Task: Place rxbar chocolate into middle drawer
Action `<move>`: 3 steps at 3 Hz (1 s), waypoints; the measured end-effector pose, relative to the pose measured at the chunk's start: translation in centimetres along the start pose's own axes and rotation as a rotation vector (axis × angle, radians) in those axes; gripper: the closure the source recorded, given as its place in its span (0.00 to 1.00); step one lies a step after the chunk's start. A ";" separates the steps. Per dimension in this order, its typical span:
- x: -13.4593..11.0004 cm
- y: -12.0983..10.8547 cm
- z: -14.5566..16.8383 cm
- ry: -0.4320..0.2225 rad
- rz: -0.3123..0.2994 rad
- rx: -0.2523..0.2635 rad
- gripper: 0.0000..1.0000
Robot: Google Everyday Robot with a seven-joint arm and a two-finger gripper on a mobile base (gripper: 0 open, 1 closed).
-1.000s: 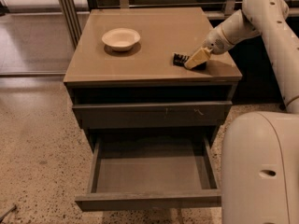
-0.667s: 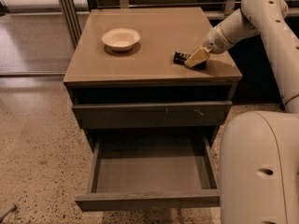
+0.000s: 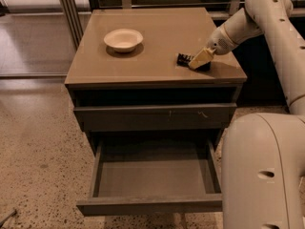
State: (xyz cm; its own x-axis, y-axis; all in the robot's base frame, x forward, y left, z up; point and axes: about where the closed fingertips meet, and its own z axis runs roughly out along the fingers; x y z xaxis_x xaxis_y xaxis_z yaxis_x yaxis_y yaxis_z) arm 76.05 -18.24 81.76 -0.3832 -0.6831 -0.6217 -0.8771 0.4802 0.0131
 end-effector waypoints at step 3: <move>-2.0 5.5 -1.5 0.085 -0.095 -0.125 1.00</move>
Offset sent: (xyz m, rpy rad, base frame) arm -0.0581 0.0331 0.0357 -0.0898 0.1440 0.1706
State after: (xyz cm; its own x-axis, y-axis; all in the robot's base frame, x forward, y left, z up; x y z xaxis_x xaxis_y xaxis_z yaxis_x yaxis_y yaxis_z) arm 71.59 -15.07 84.29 -0.3153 -0.7685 -0.5568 -0.9377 0.3426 0.0581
